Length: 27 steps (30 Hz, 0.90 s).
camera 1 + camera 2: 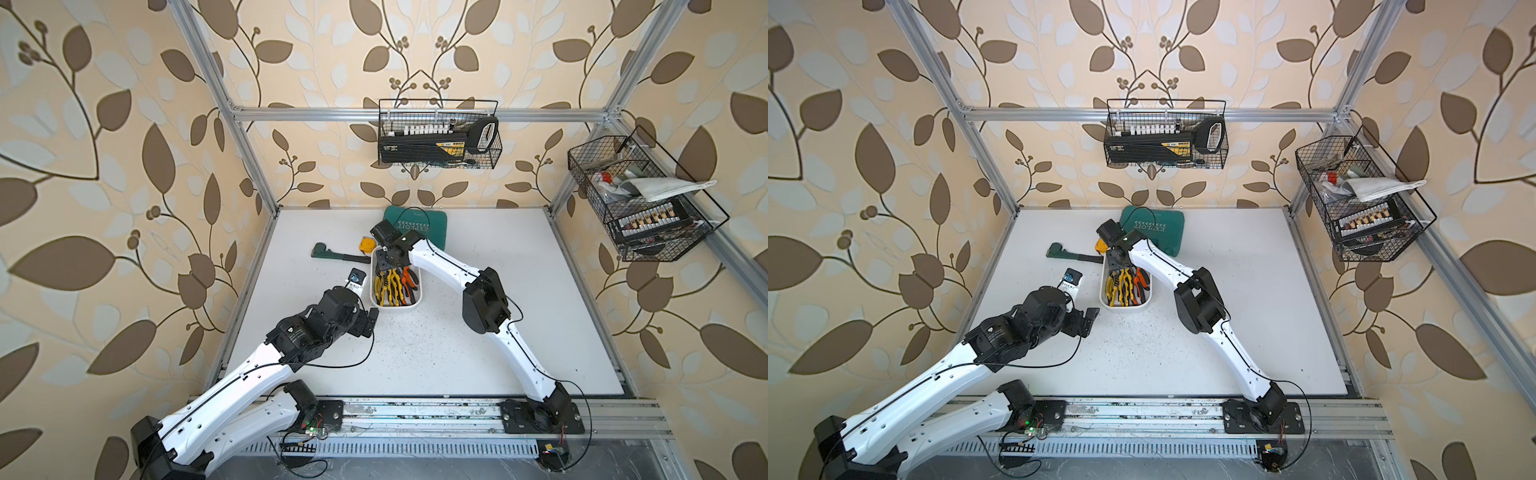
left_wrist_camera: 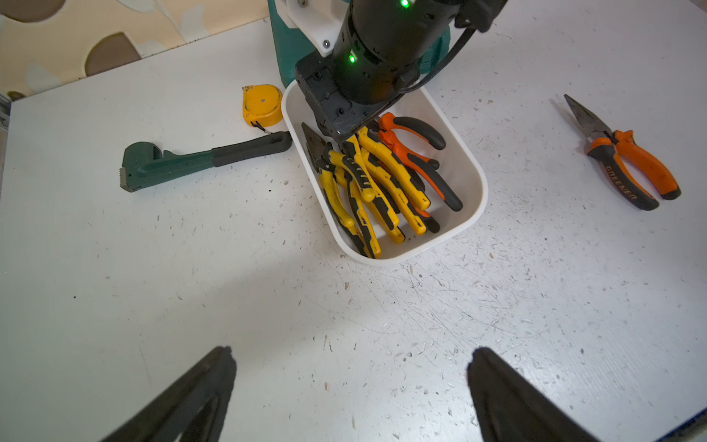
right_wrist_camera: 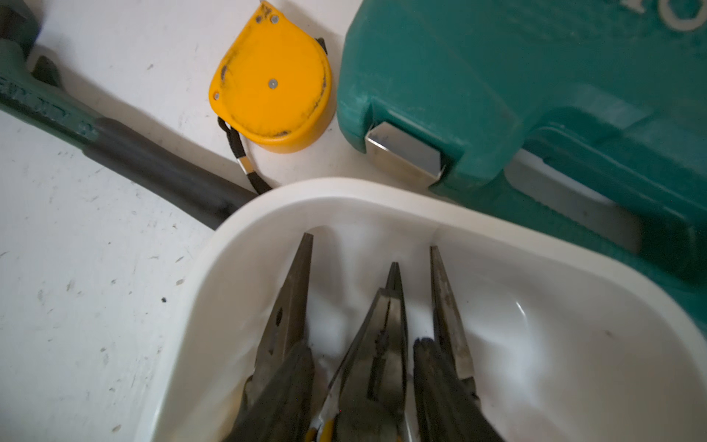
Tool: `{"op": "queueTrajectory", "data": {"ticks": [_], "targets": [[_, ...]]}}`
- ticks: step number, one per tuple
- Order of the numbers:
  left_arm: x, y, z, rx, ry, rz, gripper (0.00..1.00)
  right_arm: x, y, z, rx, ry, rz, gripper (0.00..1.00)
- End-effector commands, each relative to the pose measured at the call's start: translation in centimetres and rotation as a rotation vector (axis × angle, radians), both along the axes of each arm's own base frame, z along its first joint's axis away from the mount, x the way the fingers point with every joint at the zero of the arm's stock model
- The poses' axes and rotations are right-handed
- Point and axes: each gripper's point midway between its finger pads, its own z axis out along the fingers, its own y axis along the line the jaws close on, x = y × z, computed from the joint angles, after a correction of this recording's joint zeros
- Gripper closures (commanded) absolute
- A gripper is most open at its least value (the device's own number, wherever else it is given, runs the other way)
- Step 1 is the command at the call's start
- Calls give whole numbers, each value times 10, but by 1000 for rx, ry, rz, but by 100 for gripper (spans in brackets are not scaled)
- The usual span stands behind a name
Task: Take the pliers out of the storage box
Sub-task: Pick up the pliers from the storage box.
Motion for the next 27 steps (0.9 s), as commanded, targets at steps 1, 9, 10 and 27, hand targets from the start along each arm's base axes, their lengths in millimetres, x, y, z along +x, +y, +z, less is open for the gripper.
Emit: {"op": "queueTrajectory", "data": {"ticks": [1, 9, 10, 27], "targets": [[-2, -3, 4, -27, -4, -14, 1, -2, 0, -11, -13, 23, -1, 54], [-1, -3, 4, -26, -10, -16, 1, 0, 0, -1, -2, 10, -2, 71], [-1, -4, 4, -24, -9, -18, 1, -1, 0, 1, 0, 7, -1, 71], [1, -8, 4, -27, -14, -32, 1, -5, 2, 74, 113, -88, 21, 91]]}}
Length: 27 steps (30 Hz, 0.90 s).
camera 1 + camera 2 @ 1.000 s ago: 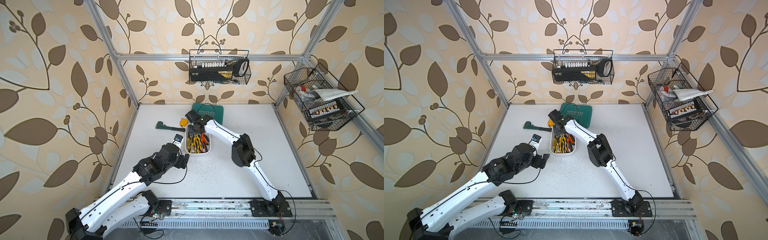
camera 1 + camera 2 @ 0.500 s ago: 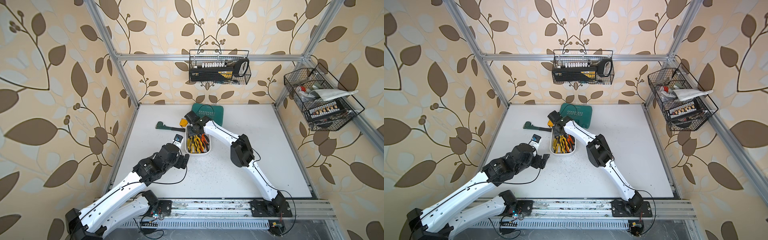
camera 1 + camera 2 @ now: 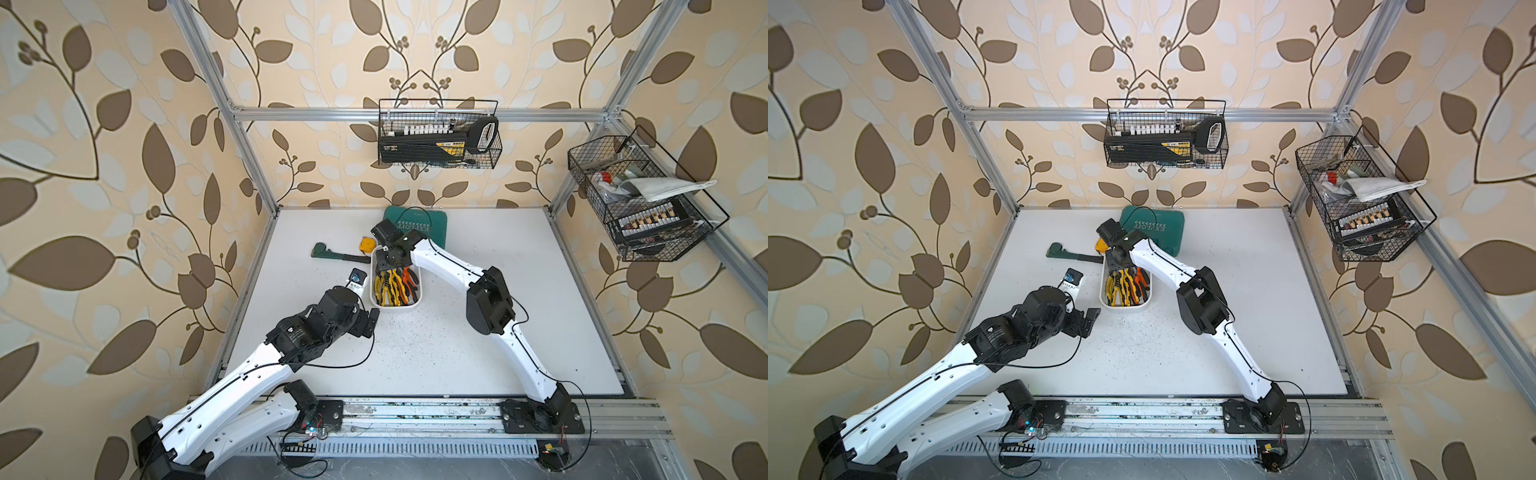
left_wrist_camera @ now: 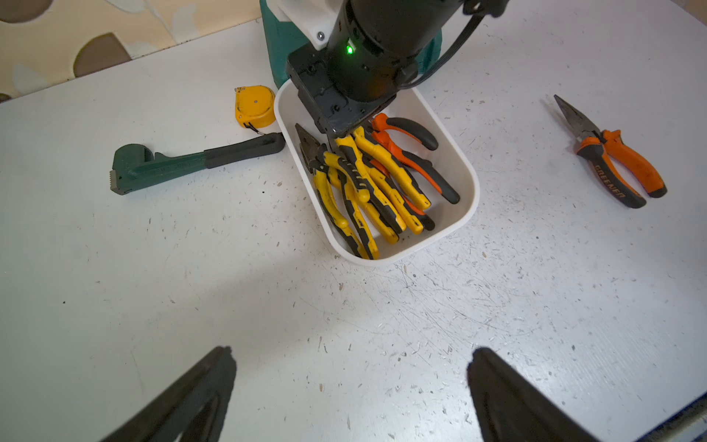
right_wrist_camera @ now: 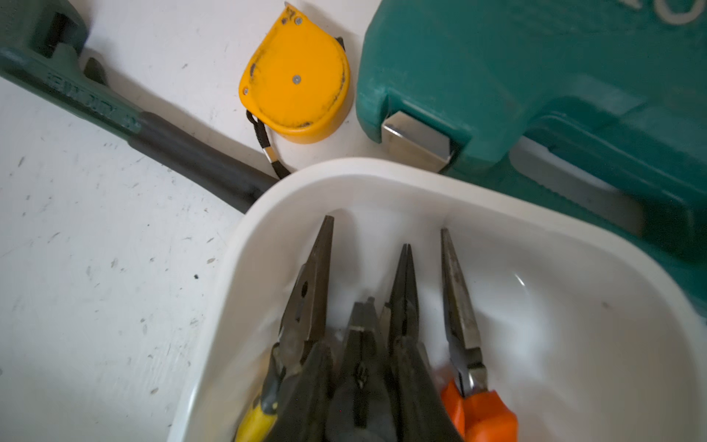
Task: Take the pliers out of the storage box
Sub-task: Pick up the pliers from the storage box.
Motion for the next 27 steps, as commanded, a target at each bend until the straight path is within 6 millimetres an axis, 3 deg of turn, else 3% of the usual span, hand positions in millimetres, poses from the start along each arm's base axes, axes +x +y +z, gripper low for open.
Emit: {"op": "queueTrajectory", "data": {"ticks": [1, 7, 13, 21, 27], "targets": [[2, -5, 4, -18, -18, -16, 1, 5, 2, 54, 75, -88, 12, 91], [5, -12, 3, -23, -15, -36, 1, 3, -2, 66, 91, -81, 16, 100], [6, -18, 1, -31, -3, -52, 1, -1, -7, 81, 113, -70, 13, 100], [8, -25, 4, -52, -22, -79, 1, 2, -24, 117, 186, -59, -9, 100], [9, -30, 6, -65, -27, -92, 1, 4, -31, 121, 207, -38, -20, 100]]}}
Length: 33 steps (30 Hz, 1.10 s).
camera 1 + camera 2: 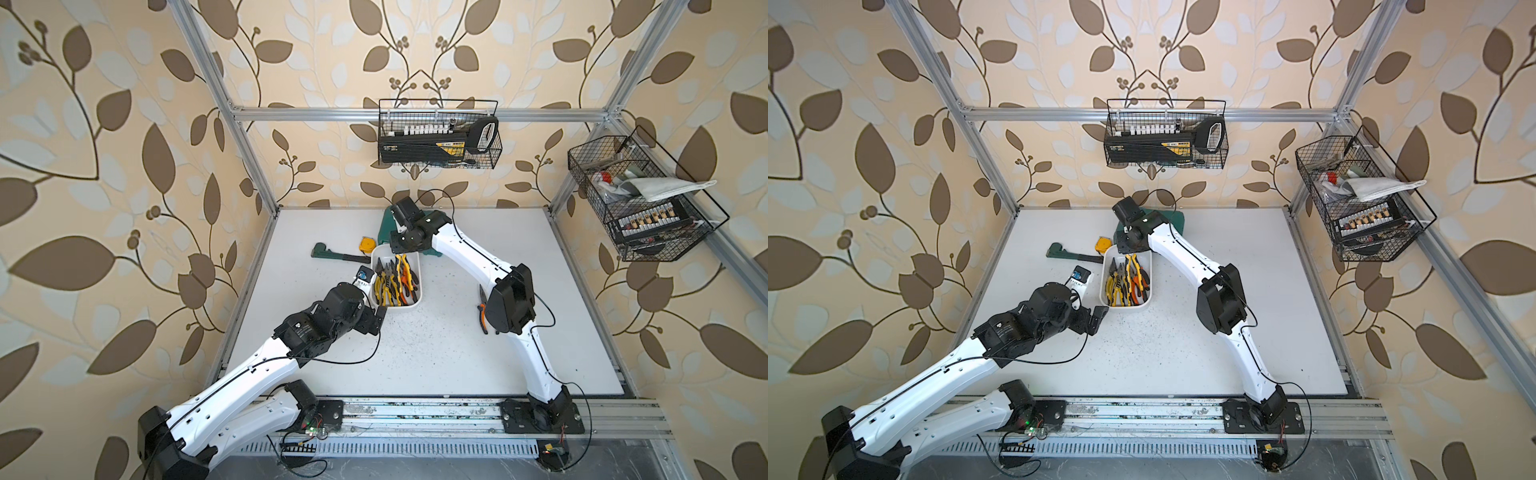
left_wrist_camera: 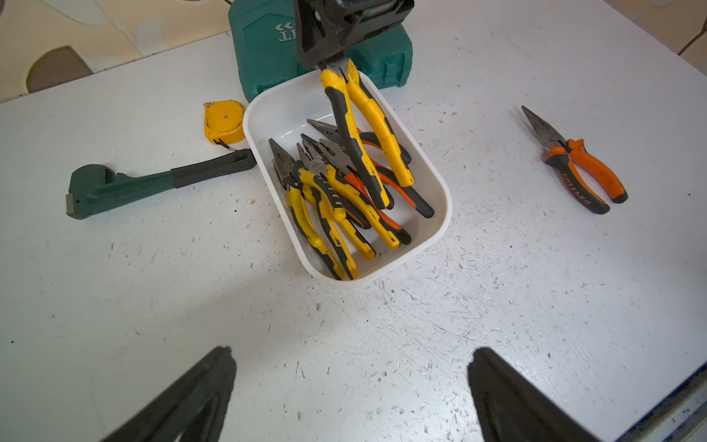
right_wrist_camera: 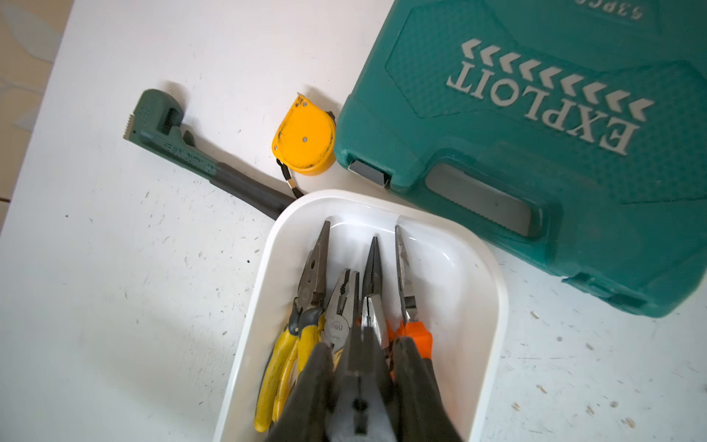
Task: Take the pliers out of the storage box
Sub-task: Pick up the pliers from the storage box, then place the pliers at the center of the board.
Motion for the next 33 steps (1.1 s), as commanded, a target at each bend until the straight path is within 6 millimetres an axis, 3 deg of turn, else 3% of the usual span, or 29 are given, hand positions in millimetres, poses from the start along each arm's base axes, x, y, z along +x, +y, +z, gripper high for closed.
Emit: {"op": "queueTrajectory", "data": {"ticks": [1, 8, 15, 23, 28, 33], "targets": [[2, -8, 4, -22, -19, -33, 1, -3, 2, 46, 87, -40, 5, 100], [4, -22, 6, -40, -33, -91, 1, -11, -19, 87, 118, -62, -6, 100], [11, -56, 12, -88, -74, -209, 1, -29, -72, 88, 67, -60, -48, 100], [5, -93, 17, -122, -117, -355, 1, -59, -158, 45, -65, -7, -162, 100], [-2, -110, 10, -116, -138, -455, 1, -79, -178, 0, -133, 69, -183, 100], [-10, -120, 6, -113, -135, -534, 1, -89, -181, -44, -157, 152, -198, 100]]}}
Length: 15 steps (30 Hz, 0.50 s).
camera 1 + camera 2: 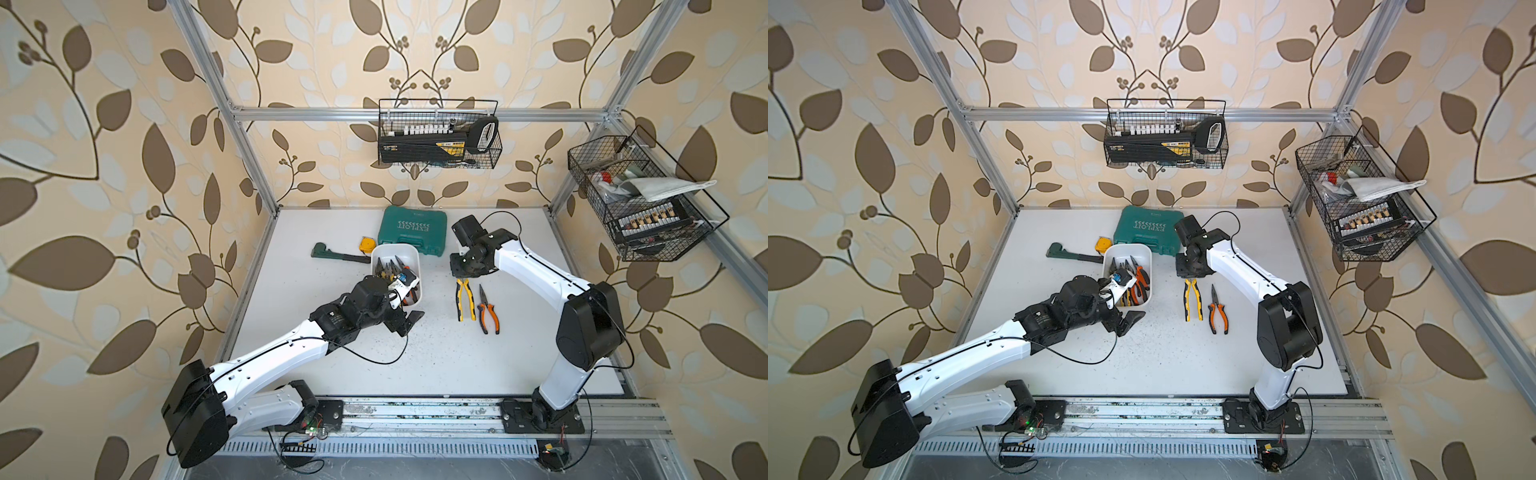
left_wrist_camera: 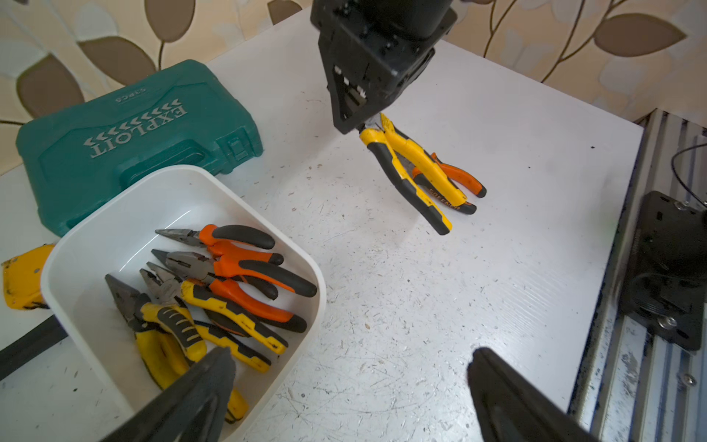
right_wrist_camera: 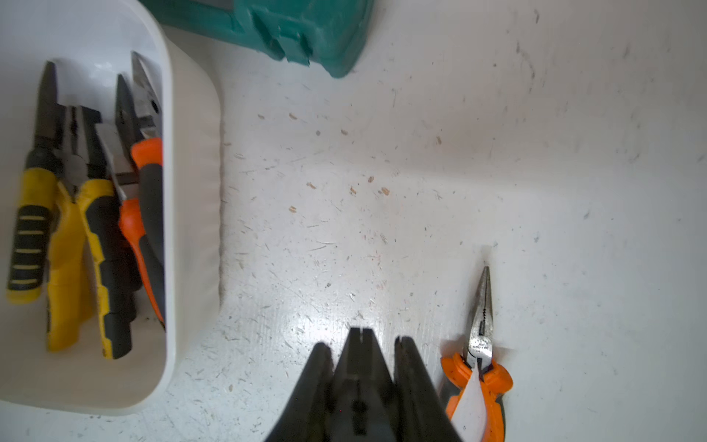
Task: Take the pliers out of the storage box
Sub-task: Place the pliers at the center of the board.
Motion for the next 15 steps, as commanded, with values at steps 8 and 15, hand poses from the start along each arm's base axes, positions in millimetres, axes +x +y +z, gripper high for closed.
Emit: {"op": "queueTrajectory", "data": {"ticks": [8, 15], "targets": [[-17, -13, 4, -28, -26, -138, 1, 6, 1, -58, 9, 50, -52, 100], [-16, -9, 1, -11, -24, -120, 1, 1, -1, -87, -17, 116, -59, 100]]}}
